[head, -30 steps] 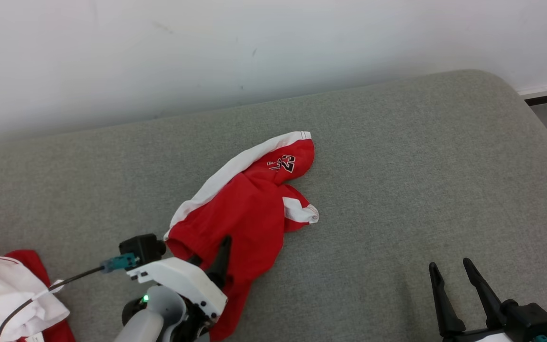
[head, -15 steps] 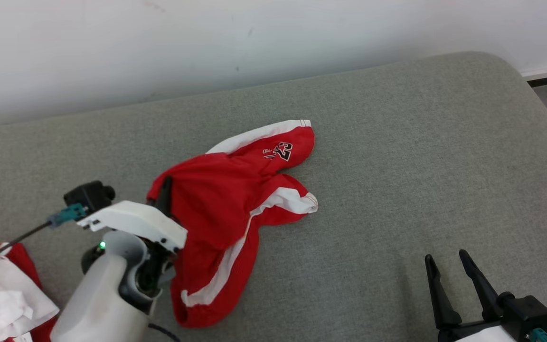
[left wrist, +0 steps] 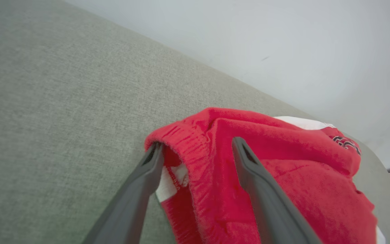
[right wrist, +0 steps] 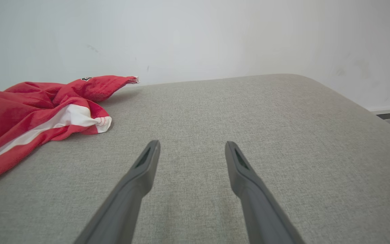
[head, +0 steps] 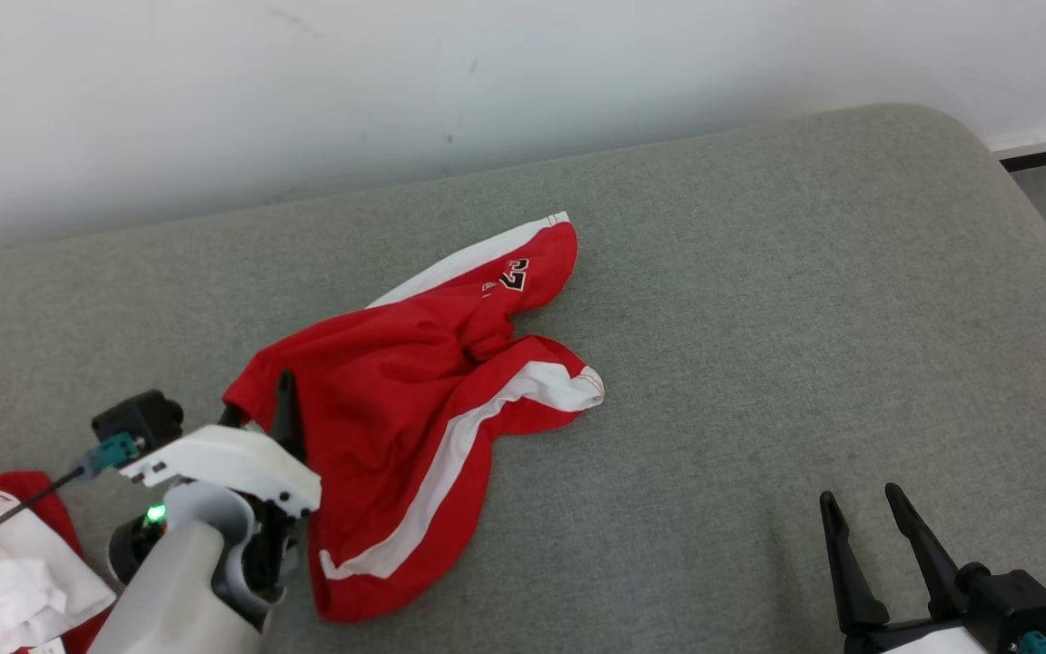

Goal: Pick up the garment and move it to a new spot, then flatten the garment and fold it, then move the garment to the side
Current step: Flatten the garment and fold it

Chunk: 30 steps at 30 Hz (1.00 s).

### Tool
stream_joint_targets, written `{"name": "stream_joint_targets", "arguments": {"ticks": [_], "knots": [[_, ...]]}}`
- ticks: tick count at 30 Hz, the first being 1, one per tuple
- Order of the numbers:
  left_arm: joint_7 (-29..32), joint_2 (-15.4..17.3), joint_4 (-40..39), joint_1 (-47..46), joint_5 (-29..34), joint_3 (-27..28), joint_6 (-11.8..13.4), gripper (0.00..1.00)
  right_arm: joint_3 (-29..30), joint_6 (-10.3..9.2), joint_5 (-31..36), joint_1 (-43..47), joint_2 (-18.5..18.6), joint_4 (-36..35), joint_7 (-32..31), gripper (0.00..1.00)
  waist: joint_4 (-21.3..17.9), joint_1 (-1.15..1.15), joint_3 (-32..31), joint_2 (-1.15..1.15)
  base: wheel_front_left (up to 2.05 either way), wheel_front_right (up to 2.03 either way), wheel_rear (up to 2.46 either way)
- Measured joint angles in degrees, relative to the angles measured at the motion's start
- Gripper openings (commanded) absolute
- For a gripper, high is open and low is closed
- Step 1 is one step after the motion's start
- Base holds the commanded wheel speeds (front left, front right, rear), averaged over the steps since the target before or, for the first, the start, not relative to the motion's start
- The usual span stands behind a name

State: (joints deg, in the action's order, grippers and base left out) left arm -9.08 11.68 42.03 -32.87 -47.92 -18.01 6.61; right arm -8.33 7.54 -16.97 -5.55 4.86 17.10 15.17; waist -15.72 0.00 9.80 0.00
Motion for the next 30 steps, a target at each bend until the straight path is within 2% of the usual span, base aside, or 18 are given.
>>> {"name": "stream_joint_targets", "arguments": {"ticks": [5,7,10,11,12,13,14,15,17,21,30], "knots": [[-1.58,1.83,-4.38,5.25,2.05,-1.24,2.07,1.0,0.13,0.0,0.0,0.66,-0.04,0.09,0.0,1.0,0.72,-0.01,-1.8,0.0,0.0,0.0,0.0],[-0.46,2.47,-8.06,7.37,2.55,-2.37,2.71,1.0,-0.07,0.0,0.0,1.03,-0.1,0.22,0.0,1.0,0.91,-0.01,-2.44,0.0,0.0,0.0,0.0],[0.15,3.82,-15.51,8.89,4.81,-3.64,5.26,1.0,-0.52,0.0,0.0,1.04,-0.15,0.32,0.0,1.0,0.91,-0.01,-3.01,0.0,0.0,0.0,0.0],[0.15,3.82,-15.51,8.89,4.81,-3.64,5.26,1.0,-0.52,0.0,0.0,1.04,-0.15,0.32,0.0,1.0,0.91,-0.01,-3.01,0.0,0.0,0.0,0.0],[1.0,4.49,-21.71,9.22,6.92,-5.15,6.73,1.0,-0.83,0.0,-0.01,1.07,-0.16,0.29,0.0,1.0,0.65,-0.01,-3.15,0.0,0.0,0.0,0.0],[1.0,4.49,-21.71,9.22,6.92,-5.15,6.73,1.0,-0.83,0.0,-0.01,1.07,-0.16,0.29,0.0,1.0,0.65,-0.01,-3.15,0.0,0.0,0.0,0.0],[3.97,4.44,-27.22,9.48,8.92,-8.69,7.02,1.0,-1.11,0.0,-0.07,1.09,-0.1,0.14,0.0,1.0,0.31,-0.01,-2.95,0.0,0.0,0.0,0.0],[3.97,4.44,-27.22,9.48,8.92,-8.69,7.02,1.0,-1.11,0.0,-0.07,1.09,-0.1,0.14,0.0,1.0,0.31,-0.01,-2.95,0.0,0.0,0.0,0.0],[7.55,3.23,-31.01,9.42,9.69,-12.38,6.64,1.0,-1.55,0.0,-0.12,1.02,-0.11,0.1,0.0,1.0,-0.11,-0.01,-2.32,0.0,0.0,0.0,0.0],[12.85,3.1,-32.56,7.2,12.07,-17.01,5.9,1.0,-2.19,0.0,-0.34,-0.35,-0.33,0.01,0.0,1.0,-1.81,-0.01,-1.01,0.0,0.0,0.0,0.0],[18.18,1.96,-26.19,-3.04,17.72,-23.58,2.19,1.0,-2.21,0.0,-0.93,-2.04,-1.29,-0.27,0.0,1.0,-6.48,0.0,3.27,0.0,0.0,0.0,0.0]]}}
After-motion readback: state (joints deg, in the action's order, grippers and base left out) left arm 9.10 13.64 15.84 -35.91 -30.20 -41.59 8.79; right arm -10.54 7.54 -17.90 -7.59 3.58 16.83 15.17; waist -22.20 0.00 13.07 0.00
